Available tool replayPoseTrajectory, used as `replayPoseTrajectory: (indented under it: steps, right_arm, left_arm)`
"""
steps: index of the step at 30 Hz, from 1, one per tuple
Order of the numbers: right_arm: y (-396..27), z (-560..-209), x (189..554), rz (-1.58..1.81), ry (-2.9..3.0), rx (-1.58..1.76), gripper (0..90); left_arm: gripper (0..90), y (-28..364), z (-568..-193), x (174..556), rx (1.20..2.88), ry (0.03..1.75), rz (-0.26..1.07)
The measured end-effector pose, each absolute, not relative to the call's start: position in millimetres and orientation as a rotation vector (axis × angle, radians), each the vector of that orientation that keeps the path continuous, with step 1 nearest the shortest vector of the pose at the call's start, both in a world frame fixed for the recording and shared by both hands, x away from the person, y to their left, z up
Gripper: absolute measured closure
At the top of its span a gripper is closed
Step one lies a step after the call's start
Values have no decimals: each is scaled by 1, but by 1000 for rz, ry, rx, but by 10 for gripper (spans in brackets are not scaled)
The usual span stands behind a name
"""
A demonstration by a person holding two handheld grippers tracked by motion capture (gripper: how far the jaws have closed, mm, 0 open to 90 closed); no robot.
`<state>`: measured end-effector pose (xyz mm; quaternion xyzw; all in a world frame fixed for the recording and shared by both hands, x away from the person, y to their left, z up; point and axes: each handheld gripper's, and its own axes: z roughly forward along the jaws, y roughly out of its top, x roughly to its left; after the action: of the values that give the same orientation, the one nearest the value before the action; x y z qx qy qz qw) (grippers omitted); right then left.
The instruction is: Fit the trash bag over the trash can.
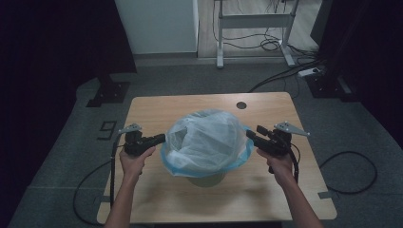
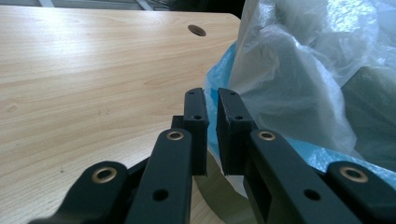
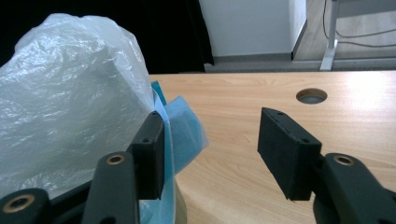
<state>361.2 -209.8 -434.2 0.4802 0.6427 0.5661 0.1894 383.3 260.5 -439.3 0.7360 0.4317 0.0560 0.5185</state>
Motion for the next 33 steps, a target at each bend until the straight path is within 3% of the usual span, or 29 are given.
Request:
replayPoseTrajectory:
  steps: [3, 7, 13, 17, 33]
  right_arm:
    - [-208, -435, 365, 1604, 1839, 1352, 409]
    - [-189, -440, 378, 1488, 1943, 1375, 401]
    - [-179, -447, 380, 1500, 1965, 1344, 636]
    - [-180, -450, 378, 1509, 1975, 1320, 709]
    - [-179, -457, 375, 1485, 1975, 1338, 717]
  left_arm:
    - [819, 259, -438, 383, 1758, 1027, 126]
    - [700, 261, -432, 378, 1727, 1041, 165]
    - [540, 276, -422, 362, 1696, 1014, 195]
    - [508, 284, -416, 346, 1694, 970, 201]
    - [237, 252, -405, 280, 1799, 798, 175]
